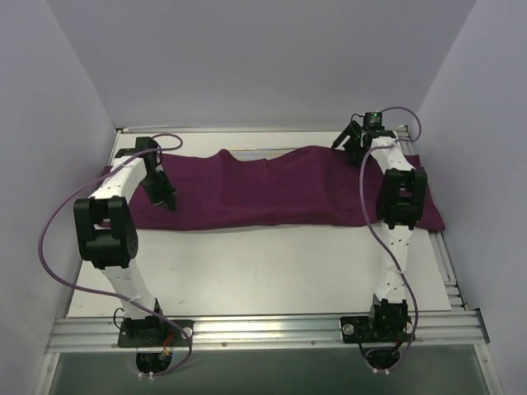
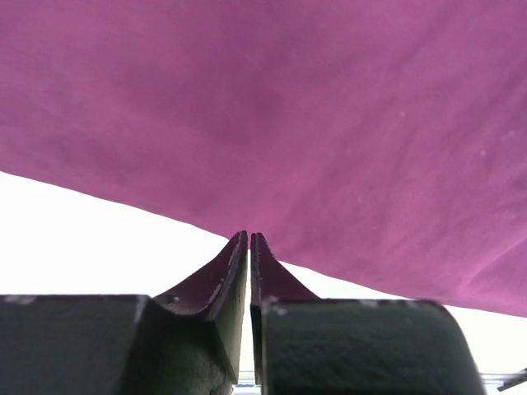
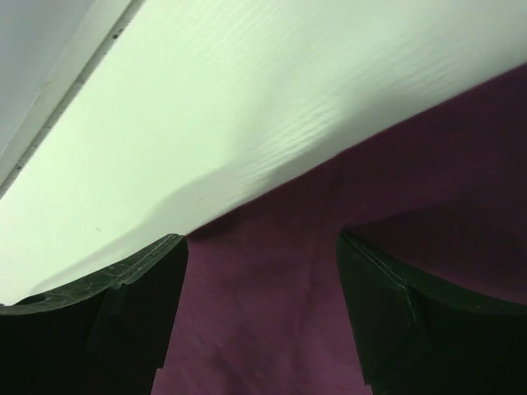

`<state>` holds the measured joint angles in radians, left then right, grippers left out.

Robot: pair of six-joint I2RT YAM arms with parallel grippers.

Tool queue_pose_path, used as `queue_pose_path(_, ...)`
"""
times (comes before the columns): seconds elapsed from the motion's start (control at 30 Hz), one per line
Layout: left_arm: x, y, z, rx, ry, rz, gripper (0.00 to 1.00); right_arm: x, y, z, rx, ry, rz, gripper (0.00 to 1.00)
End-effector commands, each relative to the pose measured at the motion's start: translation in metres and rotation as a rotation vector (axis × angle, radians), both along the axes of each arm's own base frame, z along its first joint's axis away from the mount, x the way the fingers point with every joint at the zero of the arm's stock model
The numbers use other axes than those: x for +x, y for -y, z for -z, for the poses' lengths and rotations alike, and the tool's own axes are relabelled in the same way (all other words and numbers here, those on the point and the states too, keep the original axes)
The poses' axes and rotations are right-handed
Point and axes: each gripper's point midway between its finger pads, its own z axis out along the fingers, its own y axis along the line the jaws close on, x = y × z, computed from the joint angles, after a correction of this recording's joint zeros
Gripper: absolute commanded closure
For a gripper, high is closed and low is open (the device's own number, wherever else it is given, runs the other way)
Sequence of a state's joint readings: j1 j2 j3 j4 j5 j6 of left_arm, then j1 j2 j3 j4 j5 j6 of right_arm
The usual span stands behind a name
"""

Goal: Open and lay out the surgical kit
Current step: Open the surgical kit at the center of the board.

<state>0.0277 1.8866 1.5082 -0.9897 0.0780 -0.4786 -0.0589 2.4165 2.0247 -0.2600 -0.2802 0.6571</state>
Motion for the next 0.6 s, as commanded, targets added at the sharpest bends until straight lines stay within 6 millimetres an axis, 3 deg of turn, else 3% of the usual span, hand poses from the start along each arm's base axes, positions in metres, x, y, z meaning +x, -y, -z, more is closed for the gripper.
queue_pose_path(0.0,0.009,0.011,-0.017,-0.031,0.084,0.016,0.86,0.021,-0.021,-0.030,0.011,0.079,0.026,0.26)
queue_pose_path(0.1,0.007,0.012,-0.018,-0.031,0.083,0.019,0.85,0.027,-0.024,-0.035,0.012,0.098,0.056,0.25)
queue_pose_path(0.13,0.007,0.012,-0.018,-0.031,0.081,0.019,0.85,0.027,-0.039,-0.035,0.012,0.099,0.038,0.24)
queue_pose_path(0.23,0.006,0.011,-0.019,-0.029,0.083,0.017,0.85,0.024,-0.051,-0.026,-0.013,0.043,0.038,0.23)
queue_pose_path(0.57,0.009,0.011,-0.023,-0.025,0.092,0.017,0.84,0.011,-0.063,0.000,-0.035,-0.041,0.026,0.28)
